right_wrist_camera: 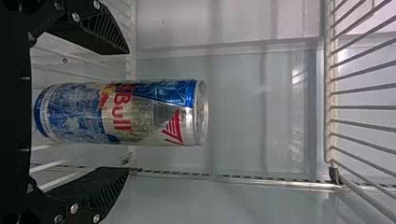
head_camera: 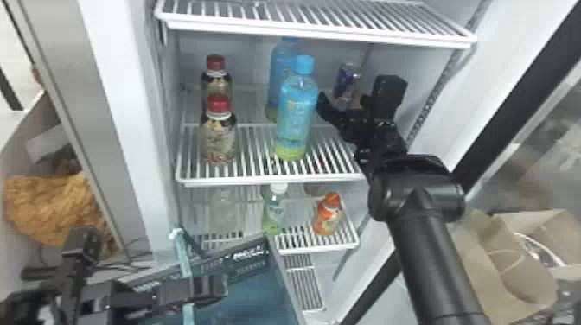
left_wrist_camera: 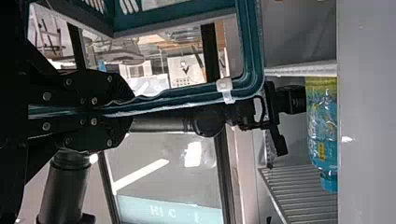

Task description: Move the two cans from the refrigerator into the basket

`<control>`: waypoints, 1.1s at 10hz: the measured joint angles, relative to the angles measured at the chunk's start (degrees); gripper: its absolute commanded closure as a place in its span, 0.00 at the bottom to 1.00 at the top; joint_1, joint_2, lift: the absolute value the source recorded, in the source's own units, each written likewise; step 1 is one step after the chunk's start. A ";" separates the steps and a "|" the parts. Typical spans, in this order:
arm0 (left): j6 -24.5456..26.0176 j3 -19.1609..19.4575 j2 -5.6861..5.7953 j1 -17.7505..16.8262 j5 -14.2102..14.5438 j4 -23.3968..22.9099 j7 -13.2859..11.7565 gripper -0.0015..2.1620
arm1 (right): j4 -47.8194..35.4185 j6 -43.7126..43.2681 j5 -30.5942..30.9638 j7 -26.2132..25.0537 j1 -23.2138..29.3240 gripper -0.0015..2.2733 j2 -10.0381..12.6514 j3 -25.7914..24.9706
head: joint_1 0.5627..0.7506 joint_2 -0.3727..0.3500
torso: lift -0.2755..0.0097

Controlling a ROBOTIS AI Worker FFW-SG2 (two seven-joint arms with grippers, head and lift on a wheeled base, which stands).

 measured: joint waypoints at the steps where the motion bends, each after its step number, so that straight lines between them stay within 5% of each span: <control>1: 0.00 -0.09 0.06 -0.09 0.02 0.08 0.00 0.55 | 1.61 0.00 0.46 -0.01 -1.09 0.32 -0.10 0.02 | 0.70 0.22 | 0.88; 3: 0.00 -0.29 0.08 -0.31 0.05 0.20 0.00 0.55 | 5.05 -0.84 0.98 0.19 -3.31 0.57 -0.44 0.32 | 0.70 0.22 | 0.88; 7: 0.00 -0.29 0.07 -0.11 0.25 0.28 0.00 0.55 | 4.36 -3.18 2.02 -0.15 -2.37 0.57 -0.69 0.80 | 0.70 0.22 | 0.88; 11: 0.00 -0.09 -0.09 0.20 0.47 0.28 0.00 0.55 | -7.69 -1.10 0.96 -0.25 4.94 0.57 -1.19 0.80 | 0.70 0.21 | 0.88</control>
